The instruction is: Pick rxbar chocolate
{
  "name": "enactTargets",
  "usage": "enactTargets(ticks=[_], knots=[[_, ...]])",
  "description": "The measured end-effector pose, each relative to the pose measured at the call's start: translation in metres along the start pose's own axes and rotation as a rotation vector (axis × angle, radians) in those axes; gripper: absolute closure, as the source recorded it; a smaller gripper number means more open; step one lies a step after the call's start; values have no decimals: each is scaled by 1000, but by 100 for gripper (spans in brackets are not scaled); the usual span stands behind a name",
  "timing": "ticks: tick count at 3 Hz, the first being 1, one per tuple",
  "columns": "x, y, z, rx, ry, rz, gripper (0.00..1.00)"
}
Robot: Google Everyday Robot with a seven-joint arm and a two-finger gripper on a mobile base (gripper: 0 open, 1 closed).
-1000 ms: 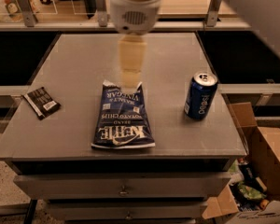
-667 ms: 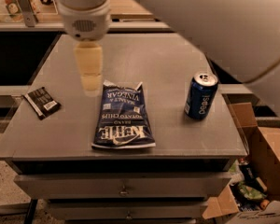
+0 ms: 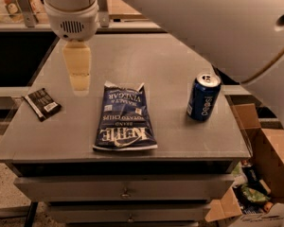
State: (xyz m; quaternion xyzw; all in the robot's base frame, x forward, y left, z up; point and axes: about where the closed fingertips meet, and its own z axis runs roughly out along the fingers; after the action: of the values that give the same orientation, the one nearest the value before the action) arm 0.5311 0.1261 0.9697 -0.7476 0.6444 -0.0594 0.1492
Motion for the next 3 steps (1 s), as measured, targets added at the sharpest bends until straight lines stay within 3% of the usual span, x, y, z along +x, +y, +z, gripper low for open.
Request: enactTargets(ticks=[2, 3], knots=[[-67, -13, 36, -1, -124, -68, 0], [-96, -18, 65, -14, -153, -86, 0]])
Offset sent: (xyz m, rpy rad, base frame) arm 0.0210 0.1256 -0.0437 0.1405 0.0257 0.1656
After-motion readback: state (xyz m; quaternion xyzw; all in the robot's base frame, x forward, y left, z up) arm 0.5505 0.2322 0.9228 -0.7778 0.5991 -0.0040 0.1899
